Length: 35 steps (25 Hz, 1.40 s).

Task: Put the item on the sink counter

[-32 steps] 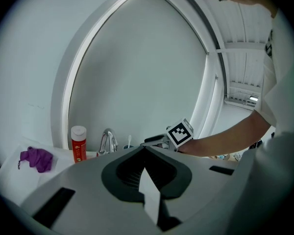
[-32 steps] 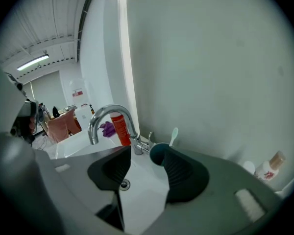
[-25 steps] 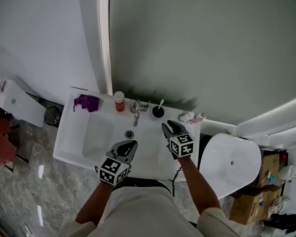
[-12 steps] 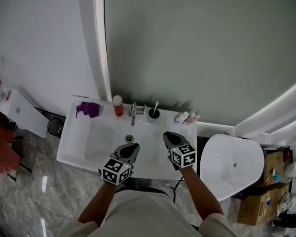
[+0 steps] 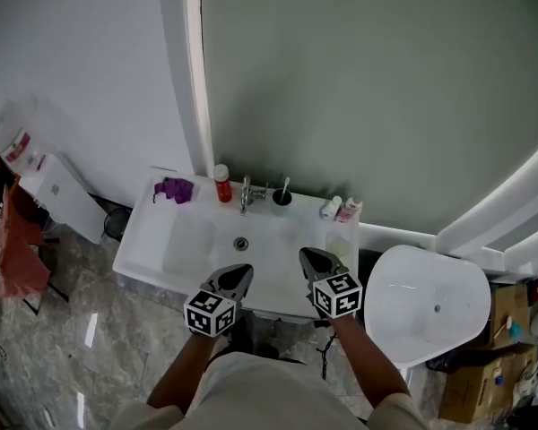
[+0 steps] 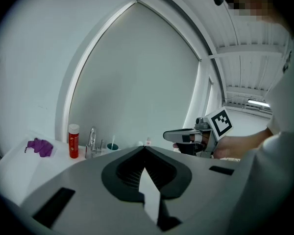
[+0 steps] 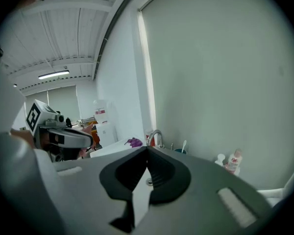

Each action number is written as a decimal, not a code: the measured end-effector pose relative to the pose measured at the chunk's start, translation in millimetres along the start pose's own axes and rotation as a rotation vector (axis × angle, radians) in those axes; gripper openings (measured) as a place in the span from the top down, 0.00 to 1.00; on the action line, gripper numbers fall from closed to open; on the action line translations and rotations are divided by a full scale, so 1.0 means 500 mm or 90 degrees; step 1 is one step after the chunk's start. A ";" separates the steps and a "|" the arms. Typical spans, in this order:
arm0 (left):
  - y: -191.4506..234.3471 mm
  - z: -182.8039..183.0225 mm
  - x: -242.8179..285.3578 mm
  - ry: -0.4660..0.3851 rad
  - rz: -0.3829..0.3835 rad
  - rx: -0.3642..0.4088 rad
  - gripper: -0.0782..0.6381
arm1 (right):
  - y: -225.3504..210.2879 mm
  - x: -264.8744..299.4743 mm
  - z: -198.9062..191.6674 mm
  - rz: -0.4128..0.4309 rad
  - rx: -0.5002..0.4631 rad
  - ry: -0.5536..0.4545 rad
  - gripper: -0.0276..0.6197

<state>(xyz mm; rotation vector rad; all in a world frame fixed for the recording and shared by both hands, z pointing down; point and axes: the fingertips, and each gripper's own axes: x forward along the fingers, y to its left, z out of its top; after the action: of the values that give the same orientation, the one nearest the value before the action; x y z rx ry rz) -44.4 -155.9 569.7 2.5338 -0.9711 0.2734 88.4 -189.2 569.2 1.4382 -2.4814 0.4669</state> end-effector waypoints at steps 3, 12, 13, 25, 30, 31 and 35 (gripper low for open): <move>-0.036 -0.012 -0.033 -0.009 0.012 -0.004 0.88 | 0.018 -0.052 -0.005 0.008 -0.003 -0.013 0.94; -0.114 -0.021 -0.118 -0.031 0.032 -0.002 0.88 | 0.075 -0.162 -0.012 0.046 -0.027 -0.030 0.94; -0.118 -0.018 -0.123 -0.033 0.033 0.000 0.88 | 0.077 -0.168 -0.006 0.047 -0.028 -0.033 0.94; -0.091 0.070 -0.188 -0.059 0.020 0.056 0.88 | 0.113 -0.202 0.069 0.022 -0.003 -0.089 0.94; -0.070 0.093 -0.202 -0.059 0.003 0.070 0.88 | 0.134 -0.189 0.090 0.010 -0.005 -0.104 0.94; -0.065 0.096 -0.204 -0.059 0.000 0.072 0.88 | 0.139 -0.186 0.093 0.009 -0.006 -0.106 0.94; -0.051 0.102 -0.209 -0.060 -0.008 0.075 0.88 | 0.152 -0.178 0.100 0.002 -0.006 -0.111 0.94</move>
<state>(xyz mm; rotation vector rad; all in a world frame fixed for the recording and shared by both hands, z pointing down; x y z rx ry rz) -102.5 -99.4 482.4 2.6806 -1.0001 0.2153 63.6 -102.2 479.4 1.5308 -2.6162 0.3437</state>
